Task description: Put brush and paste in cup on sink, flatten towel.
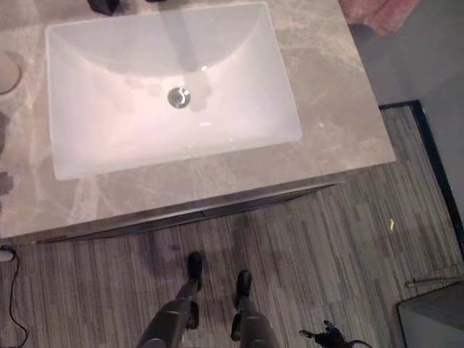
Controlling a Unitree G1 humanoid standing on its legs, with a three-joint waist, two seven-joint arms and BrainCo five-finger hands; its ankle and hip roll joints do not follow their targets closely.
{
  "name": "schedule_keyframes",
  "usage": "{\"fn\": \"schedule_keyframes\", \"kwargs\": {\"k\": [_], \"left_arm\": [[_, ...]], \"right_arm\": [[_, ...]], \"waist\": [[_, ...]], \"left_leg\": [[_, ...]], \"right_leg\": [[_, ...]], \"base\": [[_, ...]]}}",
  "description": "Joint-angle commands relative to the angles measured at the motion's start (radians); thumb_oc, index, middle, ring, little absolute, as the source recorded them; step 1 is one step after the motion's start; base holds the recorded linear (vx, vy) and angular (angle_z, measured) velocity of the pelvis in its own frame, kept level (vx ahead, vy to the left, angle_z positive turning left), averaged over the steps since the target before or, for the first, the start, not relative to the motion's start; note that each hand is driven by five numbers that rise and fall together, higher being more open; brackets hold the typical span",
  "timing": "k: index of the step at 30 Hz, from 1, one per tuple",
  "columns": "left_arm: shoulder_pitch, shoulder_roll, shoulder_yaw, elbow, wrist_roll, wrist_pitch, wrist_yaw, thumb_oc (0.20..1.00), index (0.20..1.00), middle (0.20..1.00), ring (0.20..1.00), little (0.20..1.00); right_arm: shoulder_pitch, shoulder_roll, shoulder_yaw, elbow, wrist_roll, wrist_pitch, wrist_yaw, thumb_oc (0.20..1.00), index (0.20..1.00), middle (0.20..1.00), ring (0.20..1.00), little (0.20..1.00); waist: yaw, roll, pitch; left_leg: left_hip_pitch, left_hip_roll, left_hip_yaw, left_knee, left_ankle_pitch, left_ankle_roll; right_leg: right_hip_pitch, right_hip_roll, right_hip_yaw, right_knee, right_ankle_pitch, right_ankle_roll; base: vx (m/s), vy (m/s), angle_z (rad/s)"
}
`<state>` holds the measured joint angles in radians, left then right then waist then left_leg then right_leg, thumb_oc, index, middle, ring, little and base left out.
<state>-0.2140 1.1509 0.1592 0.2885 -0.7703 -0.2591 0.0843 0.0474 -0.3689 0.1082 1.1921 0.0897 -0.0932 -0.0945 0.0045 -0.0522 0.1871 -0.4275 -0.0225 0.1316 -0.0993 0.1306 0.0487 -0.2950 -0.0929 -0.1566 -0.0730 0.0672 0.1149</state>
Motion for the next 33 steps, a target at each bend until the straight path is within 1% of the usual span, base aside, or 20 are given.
{"fn": "schedule_keyframes", "kwargs": {"k": [1, 12, 18, 21, 22, 24, 25, 26, 32, 33], "left_arm": [[-0.056, 0.031, 0.066, 0.047, -0.017, -0.067, 0.029, 0.2, 0.2, 0.2, 0.2, 0.2], [-0.1, 0.057, 0.055, 0.093, -0.014, -0.065, 0.04, 0.2, 0.2, 0.2, 0.2, 0.2], [-0.155, 0.083, 0.015, 0.144, -0.008, -0.058, 0.037, 0.2, 0.2, 0.2, 0.2, 0.2], [-0.208, 0.1, -0.024, 0.175, -0.005, -0.053, 0.032, 0.2, 0.2, 0.2, 0.2, 0.2], [-0.246, 0.114, -0.052, 0.197, -0.004, -0.052, 0.03, 0.2, 0.2, 0.2, 0.2, 0.2], [-0.269, 0.118, -0.068, 0.208, -0.004, -0.051, 0.031, 0.2, 0.2, 0.2, 0.2, 0.2], [-0.322, 0.126, -0.115, 0.233, 0.0, -0.047, 0.029, 0.2, 0.2, 0.2, 0.2, 0.2], [-0.347, 0.13, -0.137, 0.243, 0.0, -0.046, 0.027, 0.2, 0.2, 0.2, 0.2, 0.2], [-0.489, 0.147, -0.259, 0.326, 0.002, -0.029, 0.011, 0.2, 0.2, 0.2, 0.2, 0.2], [-0.496, 0.147, -0.266, 0.328, 0.001, -0.029, 0.01, 0.2, 0.2, 0.2, 0.2, 0.2]], "right_arm": [[0.047, -0.034, -0.025, 0.001, 0.037, 0.0, -0.007, 1.0, 1.0, 1.0, 1.0, 1.0], [0.036, -0.043, -0.024, -0.014, 0.052, -0.007, -0.005, 1.0, 1.0, 1.0, 1.0, 1.0], [0.034, -0.05, -0.019, -0.008, 0.055, -0.008, 0.0, 1.0, 1.0, 1.0, 1.0, 1.0], [0.033, -0.055, -0.019, -0.006, 0.06, -0.01, 0.001, 1.0, 1.0, 1.0, 1.0, 1.0], [0.03, -0.059, -0.017, -0.004, 0.062, -0.009, 0.002, 1.0, 1.0, 1.0, 1.0, 1.0], [0.03, -0.059, -0.015, -0.003, 0.062, -0.009, 0.004, 1.0, 1.0, 1.0, 1.0, 1.0], [0.032, -0.058, -0.013, -0.001, 0.065, -0.01, 0.004, 1.0, 1.0, 1.0, 1.0, 1.0], [0.033, -0.057, -0.014, -0.001, 0.066, -0.009, 0.004, 1.0, 1.0, 1.0, 1.0, 1.0], [0.029, -0.062, -0.002, 0.0, 0.072, -0.007, 0.008, 1.0, 1.0, 1.0, 1.0, 1.0], [0.03, -0.061, -0.003, 0.0, 0.072, -0.007, 0.008, 1.0, 1.0, 1.0, 1.0, 1.0]], "waist": [[0.008, 0.01, -0.005], [0.006, 0.001, -0.004], [0.003, 0.0, -0.007], [0.0, -0.001, -0.008], [-0.004, 0.001, -0.007], [-0.004, 0.002, -0.008], [-0.009, 0.006, -0.009], [-0.009, 0.006, -0.01], [-0.019, 0.012, -0.016], [-0.017, 0.011, -0.016]], "left_leg": [[0.036, -0.007, -0.03, 0.012, -0.123, -0.018], [0.026, -0.003, -0.033, 0.012, -0.126, -0.018], [0.025, -0.003, -0.033, 0.012, -0.127, -0.019], [0.023, -0.002, -0.032, 0.012, -0.128, -0.019], [0.022, -0.002, -0.033, 0.012, -0.128, -0.02], [0.022, -0.002, -0.034, 0.012, -0.128, -0.02], [0.022, -0.001, -0.031, 0.012, -0.129, -0.022], [0.024, -0.002, -0.031, 0.012, -0.13, -0.021], [0.031, -0.003, -0.026, 0.012, -0.131, -0.02], [0.031, -0.003, -0.026, 0.012, -0.131, -0.02]], "right_leg": [[0.087, -0.132, -0.015, -0.014, 0.285, 0.132], [0.075, -0.125, -0.013, -0.014, 0.288, 0.135], [0.074, -0.122, -0.011, -0.014, 0.289, 0.135], [0.072, -0.12, -0.011, -0.014, 0.282, 0.135], [0.071, -0.121, -0.011, -0.014, 0.282, 0.136], [0.071, -0.121, -0.011, -0.014, 0.281, 0.136], [0.074, -0.121, -0.014, -0.014, 0.278, 0.136], [0.076, -0.121, -0.015, -0.014, 0.277, 0.135], [0.082, -0.12, -0.016, -0.014, 0.277, 0.135], [0.082, -0.12, -0.017, -0.014, 0.276, 0.135]], "base": [[0.02, 0.012, -0.08], [0.02, 0.006, -0.02], [0.01, 0.001, 0.0], [0.0, 0.0, 0.0], [0.0, 0.0, 0.0], [0.0, 0.0, 0.0], [0.0, 0.0, 0.0], [0.0, 0.0, 0.0], [0.0, 0.0, 0.01], [0.0, 0.0, 0.0]]}}
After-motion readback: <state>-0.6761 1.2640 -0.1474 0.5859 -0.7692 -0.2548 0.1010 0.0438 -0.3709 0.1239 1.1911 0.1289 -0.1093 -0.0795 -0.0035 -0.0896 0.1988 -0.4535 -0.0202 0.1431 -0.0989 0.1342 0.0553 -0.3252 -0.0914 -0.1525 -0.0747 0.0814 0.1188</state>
